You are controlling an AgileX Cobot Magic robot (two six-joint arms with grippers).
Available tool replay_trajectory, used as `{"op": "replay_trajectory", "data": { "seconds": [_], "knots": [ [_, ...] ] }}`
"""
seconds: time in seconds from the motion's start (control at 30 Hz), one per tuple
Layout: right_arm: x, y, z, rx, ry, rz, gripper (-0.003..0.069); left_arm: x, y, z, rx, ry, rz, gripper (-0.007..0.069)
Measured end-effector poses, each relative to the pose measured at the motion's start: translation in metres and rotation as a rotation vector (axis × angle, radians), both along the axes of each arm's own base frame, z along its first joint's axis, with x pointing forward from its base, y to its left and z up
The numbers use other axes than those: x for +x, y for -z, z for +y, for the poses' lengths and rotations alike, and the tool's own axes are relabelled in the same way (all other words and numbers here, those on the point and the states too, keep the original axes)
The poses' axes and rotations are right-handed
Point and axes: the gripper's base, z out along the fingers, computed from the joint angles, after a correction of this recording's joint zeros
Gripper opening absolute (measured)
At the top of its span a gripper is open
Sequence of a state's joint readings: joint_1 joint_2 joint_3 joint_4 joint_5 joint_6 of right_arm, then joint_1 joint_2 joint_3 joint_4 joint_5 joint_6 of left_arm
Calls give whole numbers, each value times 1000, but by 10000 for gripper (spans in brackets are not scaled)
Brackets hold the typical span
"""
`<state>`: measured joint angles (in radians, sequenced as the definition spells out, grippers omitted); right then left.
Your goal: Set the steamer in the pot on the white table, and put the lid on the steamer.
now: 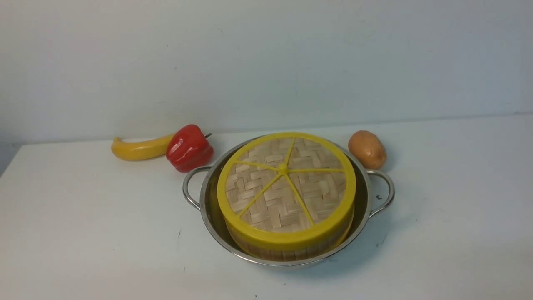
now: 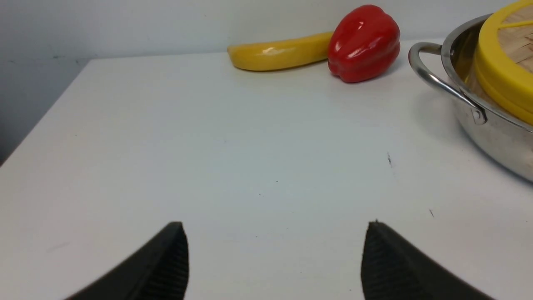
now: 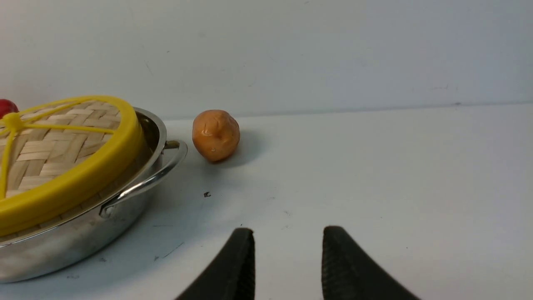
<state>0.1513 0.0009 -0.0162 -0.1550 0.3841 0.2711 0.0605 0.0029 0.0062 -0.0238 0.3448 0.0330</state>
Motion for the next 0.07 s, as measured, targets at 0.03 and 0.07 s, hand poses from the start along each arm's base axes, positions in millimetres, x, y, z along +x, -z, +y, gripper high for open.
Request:
{"op": "replay_trajectory", "data": {
  "seconds": [0.03,0.07],
  "knots": [
    [0,0,0,0,0,0,243,0,0,0,0,0,0,514],
    [0,0,0,0,0,0,243,0,0,0,0,0,0,514]
  ]
}}
